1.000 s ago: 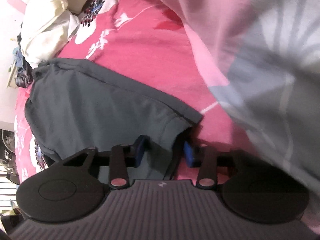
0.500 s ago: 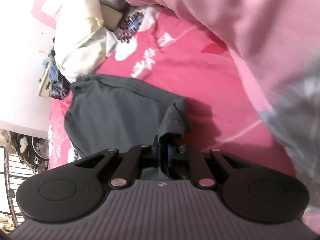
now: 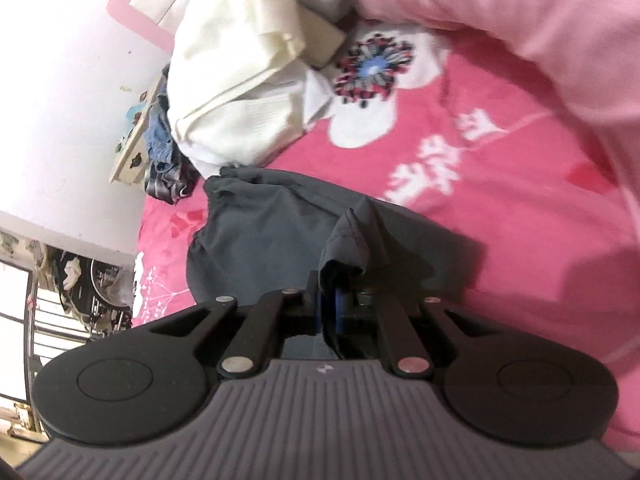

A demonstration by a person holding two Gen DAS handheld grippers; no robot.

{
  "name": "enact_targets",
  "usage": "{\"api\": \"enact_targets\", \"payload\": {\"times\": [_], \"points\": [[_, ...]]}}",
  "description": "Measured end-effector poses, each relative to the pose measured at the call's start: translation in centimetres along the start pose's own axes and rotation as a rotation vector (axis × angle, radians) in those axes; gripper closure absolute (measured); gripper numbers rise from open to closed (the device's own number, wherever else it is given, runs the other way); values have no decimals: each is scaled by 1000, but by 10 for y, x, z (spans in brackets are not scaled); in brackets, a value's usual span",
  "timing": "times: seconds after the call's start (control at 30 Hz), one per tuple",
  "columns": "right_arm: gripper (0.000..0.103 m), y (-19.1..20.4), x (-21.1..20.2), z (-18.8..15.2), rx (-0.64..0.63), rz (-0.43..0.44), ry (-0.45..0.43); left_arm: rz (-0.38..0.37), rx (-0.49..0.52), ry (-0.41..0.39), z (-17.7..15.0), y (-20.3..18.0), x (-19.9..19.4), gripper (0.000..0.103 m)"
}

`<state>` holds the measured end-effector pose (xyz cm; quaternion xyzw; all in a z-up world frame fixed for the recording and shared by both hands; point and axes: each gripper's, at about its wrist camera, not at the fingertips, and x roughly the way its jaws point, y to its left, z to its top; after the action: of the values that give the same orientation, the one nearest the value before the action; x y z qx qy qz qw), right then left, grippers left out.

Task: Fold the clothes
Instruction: 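Grasp the folded sweatpants with both tools and lift them toward the clothes pile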

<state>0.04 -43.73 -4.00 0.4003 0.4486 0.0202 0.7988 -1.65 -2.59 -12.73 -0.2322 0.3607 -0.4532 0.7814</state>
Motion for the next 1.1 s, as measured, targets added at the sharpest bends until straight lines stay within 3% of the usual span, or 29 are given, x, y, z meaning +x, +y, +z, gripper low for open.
{"api": "enact_targets", "payload": {"times": [0.47, 0.9, 1.1], "points": [[99, 63, 81, 50, -13, 37, -23, 61, -323, -206, 52, 97, -24, 99], [99, 108, 155, 74, 48, 62, -35, 1, -606, -280, 75, 183, -30, 99], [93, 132, 198, 87, 22, 139, 31, -20, -739, -328, 65, 214, -37, 99]]}}
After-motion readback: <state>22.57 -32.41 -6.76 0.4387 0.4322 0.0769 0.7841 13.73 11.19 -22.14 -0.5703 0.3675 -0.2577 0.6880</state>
